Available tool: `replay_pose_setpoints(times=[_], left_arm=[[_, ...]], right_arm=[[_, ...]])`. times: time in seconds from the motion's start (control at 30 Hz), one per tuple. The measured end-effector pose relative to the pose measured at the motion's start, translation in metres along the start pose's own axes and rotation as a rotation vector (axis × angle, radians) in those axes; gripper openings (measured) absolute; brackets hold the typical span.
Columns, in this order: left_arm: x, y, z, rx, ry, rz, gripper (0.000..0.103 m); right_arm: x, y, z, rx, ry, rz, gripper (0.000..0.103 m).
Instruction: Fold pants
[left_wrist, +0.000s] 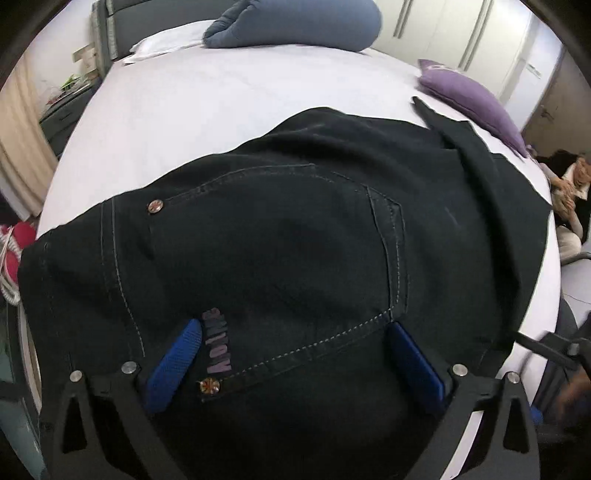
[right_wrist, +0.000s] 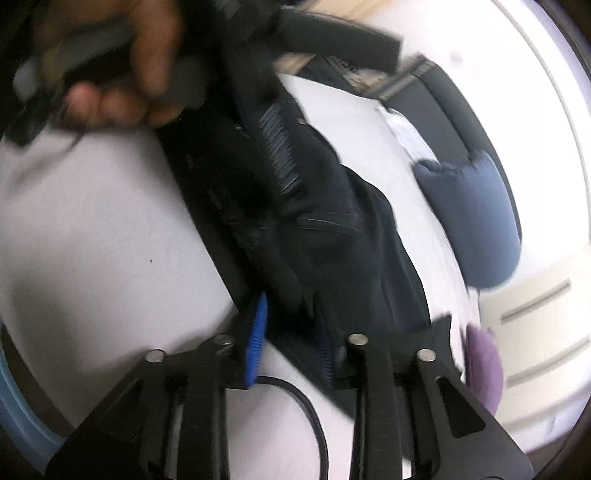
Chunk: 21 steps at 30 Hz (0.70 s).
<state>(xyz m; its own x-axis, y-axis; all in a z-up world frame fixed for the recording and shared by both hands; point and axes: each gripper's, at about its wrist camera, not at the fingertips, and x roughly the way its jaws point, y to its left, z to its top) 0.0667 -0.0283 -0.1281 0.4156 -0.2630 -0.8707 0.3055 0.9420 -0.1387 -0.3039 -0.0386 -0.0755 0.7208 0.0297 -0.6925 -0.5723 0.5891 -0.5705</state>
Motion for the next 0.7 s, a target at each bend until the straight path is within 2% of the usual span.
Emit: replay_pose_setpoints(times=[0.07, 0.17, 0.3, 0.4, 0.43, 0.5, 0.53, 0.57, 0.6, 0.63, 0.7], left_arm=[[-0.002, 0.007, -0.001, -0.043, -0.004, -0.025, 0.101], [-0.007, 0.011, 0.002, -0.092, 0.008, -0.039, 0.101], [-0.012, 0.010, -0.004, -0.120, 0.008, -0.031, 0.101], [-0.019, 0.013, -0.012, -0.140, -0.003, -0.027, 0.101], [-0.020, 0.015, -0.014, -0.146, -0.004, -0.024, 0.101], [-0.024, 0.017, -0.022, -0.150, -0.004, -0.014, 0.101], [-0.026, 0.016, -0.024, -0.152, -0.005, -0.012, 0.101], [-0.027, 0.016, -0.025, -0.153, -0.005, -0.012, 0.101], [-0.029, 0.016, -0.025, -0.160, -0.001, -0.016, 0.101], [-0.034, 0.018, -0.022, -0.178, 0.002, -0.019, 0.099], [-0.043, 0.022, -0.012, -0.217, -0.011, -0.053, 0.097]], right_arm=[[-0.018, -0.016, -0.005, 0.137, -0.017, 0.058, 0.068], [-0.035, -0.054, -0.004, 0.344, -0.071, 0.149, 0.068], [-0.022, -0.125, 0.013, 0.624, -0.120, 0.269, 0.068], [0.018, -0.168, 0.016, 0.875, -0.176, 0.483, 0.068], [0.038, -0.177, 0.015, 0.938, -0.154, 0.526, 0.068], [0.076, -0.176, 0.003, 1.039, -0.060, 0.605, 0.068], [0.102, -0.166, -0.010, 1.081, 0.020, 0.671, 0.068], [0.119, -0.156, -0.022, 1.108, 0.097, 0.695, 0.066], [0.128, -0.145, -0.043, 1.154, 0.098, 0.704, 0.064], [0.120, -0.145, -0.052, 1.168, 0.011, 0.689, 0.062], [0.106, -0.143, -0.071, 1.194, -0.039, 0.690, 0.062]])
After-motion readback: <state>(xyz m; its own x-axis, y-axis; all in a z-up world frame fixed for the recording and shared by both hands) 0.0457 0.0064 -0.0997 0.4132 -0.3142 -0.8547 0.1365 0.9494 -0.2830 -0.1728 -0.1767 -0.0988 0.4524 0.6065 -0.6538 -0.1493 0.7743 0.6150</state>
